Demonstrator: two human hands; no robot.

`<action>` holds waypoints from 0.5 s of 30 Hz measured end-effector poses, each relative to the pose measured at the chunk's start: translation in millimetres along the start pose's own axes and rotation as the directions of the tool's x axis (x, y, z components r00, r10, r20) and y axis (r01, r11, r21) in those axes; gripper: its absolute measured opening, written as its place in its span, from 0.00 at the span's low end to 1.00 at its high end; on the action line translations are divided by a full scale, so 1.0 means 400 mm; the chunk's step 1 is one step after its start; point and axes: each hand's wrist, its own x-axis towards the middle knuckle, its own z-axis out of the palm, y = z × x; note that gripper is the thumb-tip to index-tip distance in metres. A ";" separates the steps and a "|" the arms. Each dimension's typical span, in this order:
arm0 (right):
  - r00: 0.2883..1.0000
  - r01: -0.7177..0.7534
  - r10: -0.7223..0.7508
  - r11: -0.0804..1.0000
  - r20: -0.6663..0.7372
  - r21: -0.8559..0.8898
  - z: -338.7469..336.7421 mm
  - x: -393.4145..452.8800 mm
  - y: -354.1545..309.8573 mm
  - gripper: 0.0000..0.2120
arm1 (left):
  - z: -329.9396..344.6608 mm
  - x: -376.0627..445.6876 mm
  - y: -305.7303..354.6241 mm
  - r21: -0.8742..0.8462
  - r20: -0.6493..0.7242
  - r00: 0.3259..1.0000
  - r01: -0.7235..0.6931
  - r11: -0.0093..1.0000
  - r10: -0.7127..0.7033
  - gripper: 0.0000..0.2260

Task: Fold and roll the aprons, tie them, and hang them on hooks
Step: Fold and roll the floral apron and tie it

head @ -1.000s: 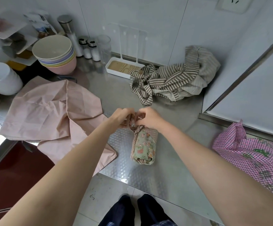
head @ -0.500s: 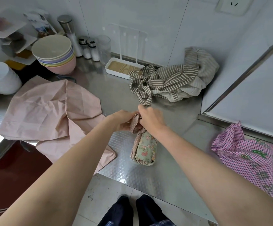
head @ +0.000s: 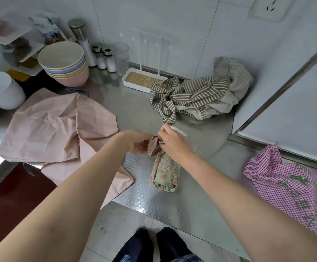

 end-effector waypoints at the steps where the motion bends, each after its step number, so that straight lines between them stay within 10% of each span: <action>1: 1.000 -0.004 0.004 0.999 0.004 0.045 -0.002 -0.003 0.001 0.03 | 0.000 0.003 0.000 -0.005 -0.009 1.000 0.008 1.000 -0.008 0.07; 11: 0.997 -0.073 0.071 0.973 0.015 0.217 -0.019 0.002 0.013 0.04 | 0.006 0.061 -0.006 -0.034 -0.353 0.920 -0.195 0.980 0.171 0.10; 15: 0.952 -0.306 0.235 0.681 0.197 0.666 -0.041 0.010 0.021 0.04 | 0.005 0.077 -0.017 0.171 -0.448 0.853 -0.214 0.962 0.269 0.13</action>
